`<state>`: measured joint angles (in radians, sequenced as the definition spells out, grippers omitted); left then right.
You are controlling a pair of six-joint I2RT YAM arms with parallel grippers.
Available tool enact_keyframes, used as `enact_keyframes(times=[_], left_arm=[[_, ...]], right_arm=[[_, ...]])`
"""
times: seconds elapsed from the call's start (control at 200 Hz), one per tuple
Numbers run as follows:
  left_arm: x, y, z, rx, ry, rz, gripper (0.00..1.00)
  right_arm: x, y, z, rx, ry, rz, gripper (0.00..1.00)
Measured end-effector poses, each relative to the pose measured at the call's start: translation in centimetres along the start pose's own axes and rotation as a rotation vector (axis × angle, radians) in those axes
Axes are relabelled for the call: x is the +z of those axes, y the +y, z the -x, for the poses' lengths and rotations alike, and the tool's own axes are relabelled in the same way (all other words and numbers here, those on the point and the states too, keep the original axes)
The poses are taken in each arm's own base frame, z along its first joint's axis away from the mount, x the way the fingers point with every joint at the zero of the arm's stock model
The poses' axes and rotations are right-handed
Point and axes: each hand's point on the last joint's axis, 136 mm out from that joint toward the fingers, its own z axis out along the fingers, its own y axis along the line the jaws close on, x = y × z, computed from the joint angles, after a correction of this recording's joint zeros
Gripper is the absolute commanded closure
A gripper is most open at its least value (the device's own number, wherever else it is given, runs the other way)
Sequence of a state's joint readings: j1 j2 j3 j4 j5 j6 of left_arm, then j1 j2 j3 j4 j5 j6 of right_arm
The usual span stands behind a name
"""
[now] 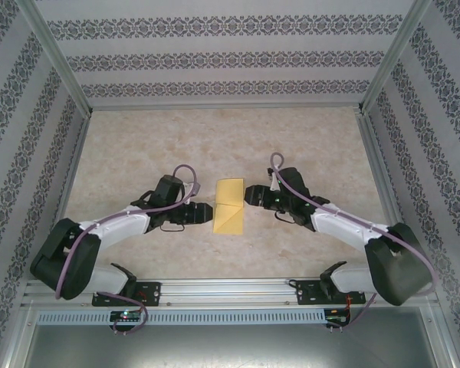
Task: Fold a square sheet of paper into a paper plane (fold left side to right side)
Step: Turn over the paper at the center of the table.
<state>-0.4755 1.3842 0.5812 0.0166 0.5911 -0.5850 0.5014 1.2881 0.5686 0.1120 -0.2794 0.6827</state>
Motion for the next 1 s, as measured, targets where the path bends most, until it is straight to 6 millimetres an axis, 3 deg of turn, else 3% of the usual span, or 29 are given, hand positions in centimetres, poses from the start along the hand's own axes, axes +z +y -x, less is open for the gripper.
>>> enact_keyframes(times=[0.155,0.33,0.654,0.814,0.999], left_arm=[[1.9,-0.1,1.0,-0.003,0.014,-0.037,0.40],[3.4,-0.1,1.9,-0.005,0.027,-0.056,0.48],[4.5,-0.7,3.7,0.027,0.006,-0.073,0.93],[3.7,-0.5,4.3,0.053,-0.043,-0.039,0.96],[2.1,-1.2,4.8,0.085,-0.099,-0.033,0.95]], right_arm=[[-0.8,-2.0,-0.9,0.055,-0.009,-0.005,0.16],[-0.8,-0.9,-1.0,0.049,0.003,0.053,0.15],[-0.2,-0.6,-1.7,0.054,0.044,0.082,0.18],[1.1,-0.7,-3.3,0.071,0.114,0.073,0.18],[2.6,0.9,-4.1,0.060,0.164,0.112,0.20]])
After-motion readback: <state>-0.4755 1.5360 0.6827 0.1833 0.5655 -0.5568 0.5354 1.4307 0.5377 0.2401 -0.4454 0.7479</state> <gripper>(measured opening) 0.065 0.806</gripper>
